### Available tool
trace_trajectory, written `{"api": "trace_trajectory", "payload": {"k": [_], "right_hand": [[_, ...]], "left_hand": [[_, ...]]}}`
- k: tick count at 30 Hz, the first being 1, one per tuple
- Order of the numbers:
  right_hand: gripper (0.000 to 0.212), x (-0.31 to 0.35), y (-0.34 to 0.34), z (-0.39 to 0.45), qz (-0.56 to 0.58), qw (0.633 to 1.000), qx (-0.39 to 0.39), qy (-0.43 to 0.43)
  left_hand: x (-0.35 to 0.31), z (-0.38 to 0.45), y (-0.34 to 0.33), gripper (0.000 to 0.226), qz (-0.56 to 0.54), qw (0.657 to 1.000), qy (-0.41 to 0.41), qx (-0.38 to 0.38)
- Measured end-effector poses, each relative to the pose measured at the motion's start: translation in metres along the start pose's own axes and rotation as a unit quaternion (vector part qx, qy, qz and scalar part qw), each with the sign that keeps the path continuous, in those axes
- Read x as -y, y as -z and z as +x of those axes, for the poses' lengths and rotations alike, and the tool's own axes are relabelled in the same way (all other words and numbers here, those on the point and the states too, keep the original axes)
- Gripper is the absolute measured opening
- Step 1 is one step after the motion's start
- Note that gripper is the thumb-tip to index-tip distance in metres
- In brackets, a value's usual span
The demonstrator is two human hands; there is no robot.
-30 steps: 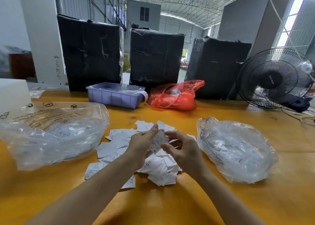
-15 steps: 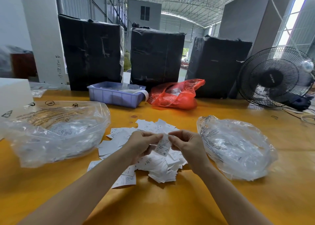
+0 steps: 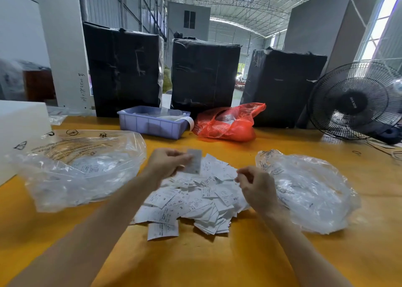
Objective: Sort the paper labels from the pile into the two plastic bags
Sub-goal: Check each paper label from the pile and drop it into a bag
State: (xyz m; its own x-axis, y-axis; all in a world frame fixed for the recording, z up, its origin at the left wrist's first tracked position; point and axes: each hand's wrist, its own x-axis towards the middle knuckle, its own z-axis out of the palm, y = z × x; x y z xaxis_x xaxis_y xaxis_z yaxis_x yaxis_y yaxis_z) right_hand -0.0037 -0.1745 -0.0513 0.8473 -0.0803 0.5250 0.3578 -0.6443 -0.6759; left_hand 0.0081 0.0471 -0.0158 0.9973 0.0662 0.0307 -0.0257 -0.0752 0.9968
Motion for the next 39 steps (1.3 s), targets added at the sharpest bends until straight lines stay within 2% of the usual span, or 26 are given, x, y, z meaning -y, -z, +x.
{"api": "trace_trajectory", "payload": {"k": [2,3,5,8,10,14,18,20,23,25,27,29,32,35,37,39], "right_hand": [[0.022,-0.006,-0.001,-0.002,-0.092,0.993,0.074,-0.005],[0.034,-0.008,-0.004,-0.002,-0.132,0.984,0.117,-0.018],[0.055,-0.009,-0.010,-0.004,-0.212,0.961,0.174,-0.039],[0.067,-0.009,-0.015,-0.003,-0.244,0.951,0.182,-0.057],[0.065,-0.010,-0.015,-0.002,-0.198,0.960,0.179,-0.083],[0.058,-0.010,-0.009,-0.003,-0.151,0.969,0.164,-0.109],[0.046,-0.011,-0.007,-0.004,-0.140,0.973,0.153,-0.098],[0.044,-0.010,-0.006,-0.004,-0.142,0.975,0.146,-0.084],[0.052,-0.005,-0.004,-0.005,-0.124,0.969,0.191,-0.097],[0.058,-0.003,-0.005,-0.006,-0.134,0.962,0.214,-0.104],[0.057,-0.002,-0.005,-0.006,-0.134,0.963,0.209,-0.105],[0.048,-0.003,-0.006,-0.006,-0.118,0.967,0.199,-0.103],[0.032,-0.004,-0.006,-0.006,-0.104,0.972,0.186,-0.100],[0.023,-0.006,-0.005,-0.005,-0.108,0.974,0.179,-0.089],[0.019,-0.008,-0.004,-0.006,-0.106,0.973,0.184,-0.087],[0.016,-0.007,-0.004,-0.006,-0.105,0.973,0.186,-0.085]], "left_hand": [[-0.008,0.007,0.026,0.006,0.064,0.990,-0.072,-0.100],[-0.010,0.010,0.042,0.007,0.124,0.974,-0.107,-0.159],[-0.012,0.015,0.078,0.012,0.254,0.914,-0.145,-0.280],[-0.008,0.019,0.127,0.017,0.370,0.830,-0.117,-0.401],[-0.004,0.020,0.147,0.016,0.415,0.805,-0.064,-0.420],[0.006,0.020,0.155,0.022,0.465,0.797,0.032,-0.384],[0.013,0.020,0.151,0.014,0.499,0.788,0.063,-0.356],[0.015,0.019,0.150,0.023,0.508,0.780,0.091,-0.355],[0.014,0.016,0.143,0.039,0.524,0.765,0.121,-0.354],[0.007,0.015,0.134,0.047,0.557,0.744,0.114,-0.351],[-0.004,0.016,0.122,0.041,0.574,0.739,0.025,-0.352],[-0.014,0.016,0.098,0.036,0.548,0.765,-0.107,-0.322],[-0.020,0.004,0.045,0.028,0.435,0.851,-0.241,-0.173],[0.001,-0.009,-0.010,0.020,0.382,0.895,-0.231,0.006],[0.024,-0.012,-0.038,0.024,0.367,0.906,-0.203,0.064],[0.047,-0.012,-0.054,0.033,0.397,0.891,-0.200,0.087]]}}
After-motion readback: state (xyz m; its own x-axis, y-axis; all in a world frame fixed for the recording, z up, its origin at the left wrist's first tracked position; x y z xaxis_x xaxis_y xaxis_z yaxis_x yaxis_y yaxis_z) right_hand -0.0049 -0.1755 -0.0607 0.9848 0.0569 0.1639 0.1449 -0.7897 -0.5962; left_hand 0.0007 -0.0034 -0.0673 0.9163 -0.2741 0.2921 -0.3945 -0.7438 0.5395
